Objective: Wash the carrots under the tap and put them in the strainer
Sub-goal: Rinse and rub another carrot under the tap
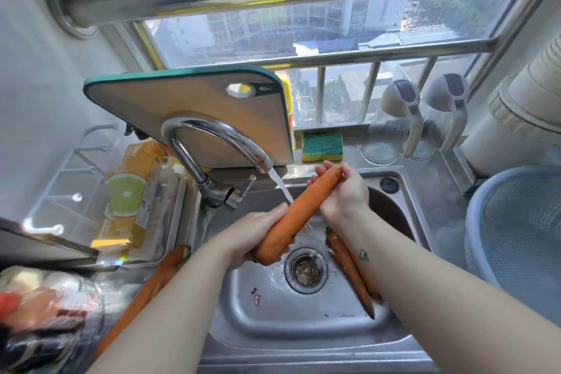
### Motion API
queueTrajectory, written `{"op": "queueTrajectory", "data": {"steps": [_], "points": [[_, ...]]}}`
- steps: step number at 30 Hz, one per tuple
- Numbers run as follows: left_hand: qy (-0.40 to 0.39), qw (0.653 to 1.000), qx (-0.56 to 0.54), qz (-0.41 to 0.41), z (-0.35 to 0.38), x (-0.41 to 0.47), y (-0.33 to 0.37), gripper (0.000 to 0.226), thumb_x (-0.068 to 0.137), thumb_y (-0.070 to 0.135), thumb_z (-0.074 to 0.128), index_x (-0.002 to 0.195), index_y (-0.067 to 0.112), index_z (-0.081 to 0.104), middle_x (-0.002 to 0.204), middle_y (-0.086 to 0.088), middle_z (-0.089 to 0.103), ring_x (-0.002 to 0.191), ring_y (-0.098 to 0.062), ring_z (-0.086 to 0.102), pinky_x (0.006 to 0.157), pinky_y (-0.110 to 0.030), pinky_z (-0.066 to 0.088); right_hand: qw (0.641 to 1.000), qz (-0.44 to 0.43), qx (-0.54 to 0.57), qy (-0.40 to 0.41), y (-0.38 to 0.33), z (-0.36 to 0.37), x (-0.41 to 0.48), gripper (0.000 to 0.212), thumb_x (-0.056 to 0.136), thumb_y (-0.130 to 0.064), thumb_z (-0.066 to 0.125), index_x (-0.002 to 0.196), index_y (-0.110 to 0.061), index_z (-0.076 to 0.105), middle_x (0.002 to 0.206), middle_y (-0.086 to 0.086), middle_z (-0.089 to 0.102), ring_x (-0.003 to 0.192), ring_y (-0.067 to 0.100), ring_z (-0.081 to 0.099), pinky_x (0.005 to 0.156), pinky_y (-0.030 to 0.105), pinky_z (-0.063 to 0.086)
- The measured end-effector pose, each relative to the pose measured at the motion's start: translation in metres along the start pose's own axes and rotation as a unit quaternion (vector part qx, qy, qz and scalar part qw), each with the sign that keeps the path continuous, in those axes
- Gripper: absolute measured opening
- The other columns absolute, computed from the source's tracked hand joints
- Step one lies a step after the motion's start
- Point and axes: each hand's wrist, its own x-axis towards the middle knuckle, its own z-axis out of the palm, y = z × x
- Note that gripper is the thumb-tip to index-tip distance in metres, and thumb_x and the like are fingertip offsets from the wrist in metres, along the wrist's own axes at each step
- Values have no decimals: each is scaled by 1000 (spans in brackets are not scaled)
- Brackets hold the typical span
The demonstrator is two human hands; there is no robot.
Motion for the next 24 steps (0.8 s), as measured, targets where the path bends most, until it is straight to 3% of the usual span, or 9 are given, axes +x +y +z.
{"op": "queueTrajectory", "data": {"steps": [2, 6, 8, 11, 13, 16, 19, 21, 24], "points": [[-1, 999, -24, 21, -12, -11, -11, 46, 82, 53, 61, 109, 15, 65, 93, -8, 69, 82, -19, 63, 72, -31, 52, 1000, 18, 7, -7, 11, 7, -2, 32, 101, -27, 34, 91, -6, 56, 84, 11, 60, 70, 20, 53, 70, 33, 48], [23, 998, 46, 37, -27, -26, -33, 62, 62, 50, 78, 112, 20, 59, 87, -1, 63, 75, -11, 59, 67, -25, 46, 993, 78, -58, -66, 36, 21, -12, 26, 98, -30, 43, 86, -9, 53, 79, 10, 58, 68, 21, 55, 69, 33, 45], [42, 995, 82, 29, -31, -33, -38, 64, 66, 46, 78, 120, 20, 55, 92, 1, 64, 73, -8, 60, 60, -18, 45, 985, 108, -99, -88, 46, 21, -17, 17, 96, -27, 51, 88, -12, 53, 77, 7, 58, 69, 19, 56, 73, 32, 46], [63, 988, 140, 12, -37, -42, -46, 58, 76, 41, 77, 125, 24, 51, 100, 2, 65, 79, -10, 63, 63, -18, 48, 977, 152, -91, -117, 54, 16, -19, 10, 94, -18, 51, 87, -12, 53, 78, 4, 54, 76, 18, 55, 77, 32, 49], [72, 982, 174, 2, -38, -45, -51, 58, 76, 42, 76, 125, 29, 48, 104, 4, 65, 87, -11, 66, 73, -22, 51, 971, 171, -99, -135, 53, 14, -21, 14, 95, -23, 49, 89, -11, 52, 78, 4, 54, 81, 19, 55, 79, 33, 51], [86, 977, 194, 0, -34, -48, -53, 55, 77, 41, 75, 124, 28, 48, 105, 5, 65, 92, -12, 66, 85, -27, 52, 946, 195, -206, -158, 41, 12, -28, 44, 95, -48, 43, 99, -9, 61, 92, 10, 66, 93, 25, 62, 93, 39, 45], [100, 981, 165, 21, -21, -48, -49, 49, 80, 38, 73, 122, 28, 50, 104, 6, 63, 91, -10, 64, 77, -23, 50, 920, 177, -293, -190, 25, 12, -33, 46, 94, -52, 42, 110, -13, 60, 105, 10, 66, 101, 26, 59, 100, 46, 42], [114, 979, 164, 47, -10, -45, -46, 45, 83, 33, 71, 122, 29, 50, 101, 8, 63, 88, -9, 64, 69, -18, 48, 879, 121, -412, -206, 14, 10, -39, 30, 92, -44, 53, 105, -19, 60, 103, 6, 64, 96, 21, 57, 96, 43, 44], [124, 975, 167, 73, 9, -41, -46, 45, 83, 28, 71, 123, 28, 50, 100, 7, 64, 87, -12, 65, 67, -19, 49, 737, -35, -642, -208, -6, 5, -54, 23, 86, -31, 68, 106, -21, 65, 98, 3, 67, 77, 9, 57, 74, 25, 48]]}}
